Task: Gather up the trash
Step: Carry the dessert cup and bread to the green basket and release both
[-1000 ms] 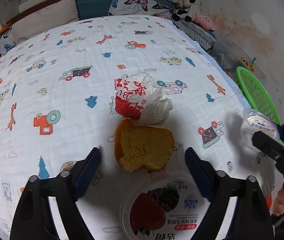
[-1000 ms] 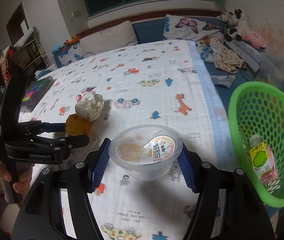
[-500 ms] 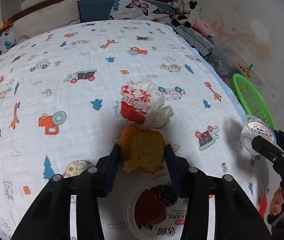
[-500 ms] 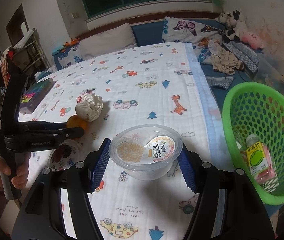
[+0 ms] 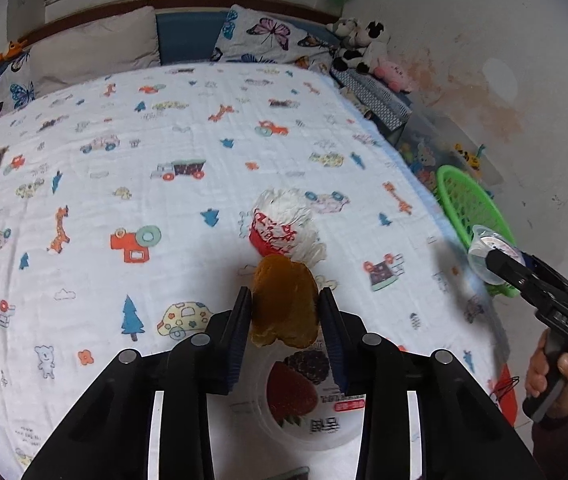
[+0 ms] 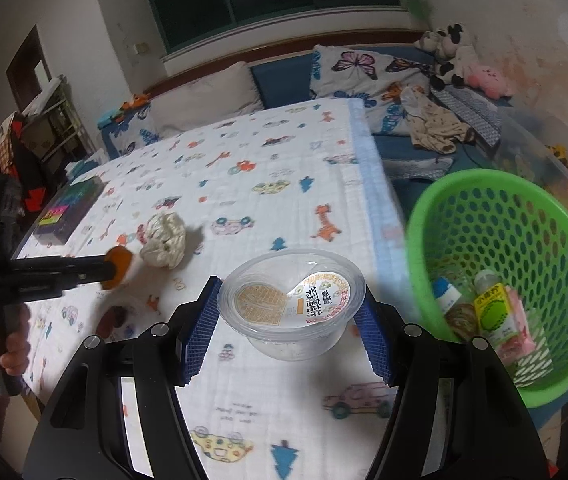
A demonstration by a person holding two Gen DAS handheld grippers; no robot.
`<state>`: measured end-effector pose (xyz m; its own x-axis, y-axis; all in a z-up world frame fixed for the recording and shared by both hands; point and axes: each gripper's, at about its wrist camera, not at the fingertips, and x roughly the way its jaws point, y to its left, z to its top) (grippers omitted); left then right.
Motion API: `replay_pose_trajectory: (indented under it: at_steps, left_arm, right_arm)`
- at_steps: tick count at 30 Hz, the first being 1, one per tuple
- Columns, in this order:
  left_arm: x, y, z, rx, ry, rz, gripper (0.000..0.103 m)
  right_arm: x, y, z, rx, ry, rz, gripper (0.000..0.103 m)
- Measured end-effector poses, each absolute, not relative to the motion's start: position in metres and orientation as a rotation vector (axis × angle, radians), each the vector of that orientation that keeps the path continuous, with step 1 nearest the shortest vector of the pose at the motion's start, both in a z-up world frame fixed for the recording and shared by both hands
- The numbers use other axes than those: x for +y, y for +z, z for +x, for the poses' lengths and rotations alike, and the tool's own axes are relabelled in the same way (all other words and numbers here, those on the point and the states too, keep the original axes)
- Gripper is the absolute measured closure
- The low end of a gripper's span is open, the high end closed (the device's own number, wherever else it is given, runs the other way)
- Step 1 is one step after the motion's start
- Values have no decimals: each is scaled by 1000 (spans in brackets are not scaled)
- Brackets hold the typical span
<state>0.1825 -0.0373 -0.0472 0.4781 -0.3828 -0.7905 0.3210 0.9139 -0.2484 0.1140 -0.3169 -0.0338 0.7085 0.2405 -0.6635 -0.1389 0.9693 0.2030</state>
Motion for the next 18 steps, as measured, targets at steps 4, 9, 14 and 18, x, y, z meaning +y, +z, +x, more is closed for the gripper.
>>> replay_pose_trajectory:
  at_steps: [4,9,14,18]
  left_arm:
    - [-42,-33,181,954,-454,-73,70]
    - [-65,-16,183,933,-526,-74,70]
    - [-101,-2,187,922,-602,-45,70]
    - [-131,7,192,909,-651,-23,70]
  right_arm:
    - [-340,-33,116,749,164,166,38]
    - [-379,-30,115,741,77,183,38]
    - [-424,-33,115,748,-23,222,38]
    - [-454,-35,116,753,-84,251,37]
